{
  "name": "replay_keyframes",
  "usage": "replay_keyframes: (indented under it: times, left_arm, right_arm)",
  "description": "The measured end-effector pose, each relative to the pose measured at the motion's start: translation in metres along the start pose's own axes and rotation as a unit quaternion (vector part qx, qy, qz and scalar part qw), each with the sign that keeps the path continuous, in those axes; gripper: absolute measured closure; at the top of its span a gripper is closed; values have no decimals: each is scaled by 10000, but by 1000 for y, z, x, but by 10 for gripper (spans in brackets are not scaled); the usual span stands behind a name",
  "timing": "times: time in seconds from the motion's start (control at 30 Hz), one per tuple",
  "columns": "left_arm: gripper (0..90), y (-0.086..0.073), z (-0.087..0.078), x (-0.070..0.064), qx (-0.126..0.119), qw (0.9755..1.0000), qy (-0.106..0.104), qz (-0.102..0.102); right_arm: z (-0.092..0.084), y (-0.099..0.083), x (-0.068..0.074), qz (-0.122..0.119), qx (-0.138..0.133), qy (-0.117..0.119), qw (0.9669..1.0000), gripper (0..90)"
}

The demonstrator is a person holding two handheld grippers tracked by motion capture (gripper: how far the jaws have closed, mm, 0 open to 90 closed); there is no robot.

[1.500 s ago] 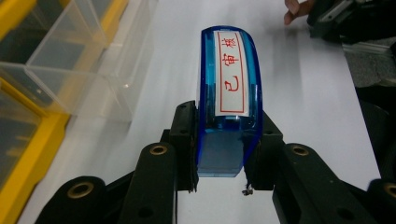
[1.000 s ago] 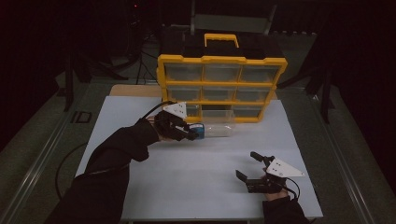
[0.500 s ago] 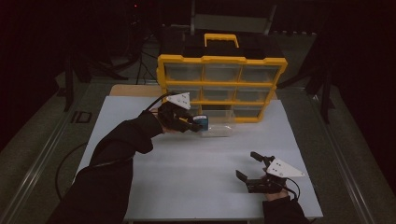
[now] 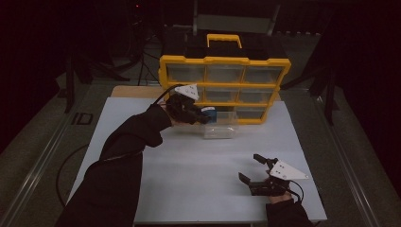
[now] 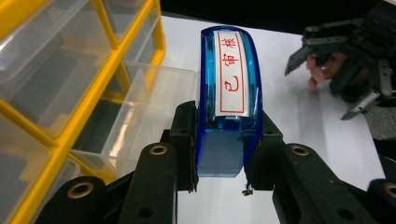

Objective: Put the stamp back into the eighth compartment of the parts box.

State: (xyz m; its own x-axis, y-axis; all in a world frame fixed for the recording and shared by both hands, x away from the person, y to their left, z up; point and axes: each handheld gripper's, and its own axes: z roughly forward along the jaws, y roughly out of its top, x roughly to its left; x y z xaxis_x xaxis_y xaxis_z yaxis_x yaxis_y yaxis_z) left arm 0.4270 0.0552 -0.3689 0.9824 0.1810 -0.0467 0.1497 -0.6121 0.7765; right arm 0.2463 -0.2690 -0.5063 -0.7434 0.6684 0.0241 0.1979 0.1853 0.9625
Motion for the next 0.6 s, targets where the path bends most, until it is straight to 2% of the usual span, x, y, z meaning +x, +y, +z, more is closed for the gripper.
replay_keyframes:
  times: [0.37, 0.6]
  left_arm:
    - [698, 8, 15, 14, -37, 9997, 139, -184]
    - [699, 12, 33, 20, 4, 9995, 161, -265]
  right_arm:
    - [0, 0, 0, 3, -19, 7, 10000, 100]
    - [0, 0, 0, 3, -30, 8, 10000, 100]
